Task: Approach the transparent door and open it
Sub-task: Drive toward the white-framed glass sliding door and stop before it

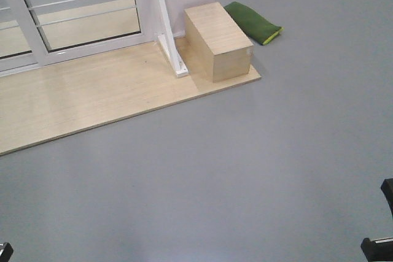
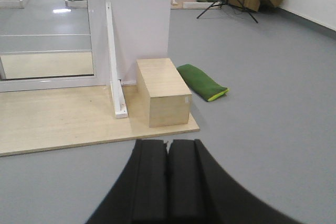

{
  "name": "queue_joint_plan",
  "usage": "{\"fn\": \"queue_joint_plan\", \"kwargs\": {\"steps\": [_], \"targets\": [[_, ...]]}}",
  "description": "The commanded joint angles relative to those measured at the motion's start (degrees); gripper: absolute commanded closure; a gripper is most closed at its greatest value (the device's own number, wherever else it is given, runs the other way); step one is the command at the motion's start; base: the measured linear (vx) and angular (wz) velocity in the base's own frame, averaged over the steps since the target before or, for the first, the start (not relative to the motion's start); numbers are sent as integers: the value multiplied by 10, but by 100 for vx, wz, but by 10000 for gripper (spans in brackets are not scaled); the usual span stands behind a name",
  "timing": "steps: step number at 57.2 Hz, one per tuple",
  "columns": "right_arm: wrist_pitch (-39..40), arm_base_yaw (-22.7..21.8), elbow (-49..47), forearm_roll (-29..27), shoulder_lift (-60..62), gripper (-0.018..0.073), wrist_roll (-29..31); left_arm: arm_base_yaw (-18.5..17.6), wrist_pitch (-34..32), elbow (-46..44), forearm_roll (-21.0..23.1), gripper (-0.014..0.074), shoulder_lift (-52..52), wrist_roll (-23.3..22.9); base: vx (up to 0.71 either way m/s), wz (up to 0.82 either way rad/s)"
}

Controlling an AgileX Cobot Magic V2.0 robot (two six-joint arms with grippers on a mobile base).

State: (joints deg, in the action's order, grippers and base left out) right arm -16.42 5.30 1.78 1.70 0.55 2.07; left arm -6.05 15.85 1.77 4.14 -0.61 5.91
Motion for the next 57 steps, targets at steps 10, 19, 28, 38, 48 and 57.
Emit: {"fn": "queue_joint_plan", "kwargs": {"steps": [10,19,28,38,48,57], "targets": [[47,-1,2,1,9,561,5,-3,-45,5,3,599,-8,-3,55,29],[47,-1,2,1,9,561,5,-3,-45,5,3,599,-8,-3,55,29],[47,-1,2,1,9,561,5,-3,-45,5,3,599,-8,-3,56,34],[47,-1,2,1,9,561,5,-3,-45,5,3,599,-8,-3,57,36],[47,-1,2,1,9,561,5,-3,-45,5,3,599,-8,-3,57,35],[47,-1,2,1,9,561,5,-3,-45,5,3,599,-8,-3,55,28]]}}
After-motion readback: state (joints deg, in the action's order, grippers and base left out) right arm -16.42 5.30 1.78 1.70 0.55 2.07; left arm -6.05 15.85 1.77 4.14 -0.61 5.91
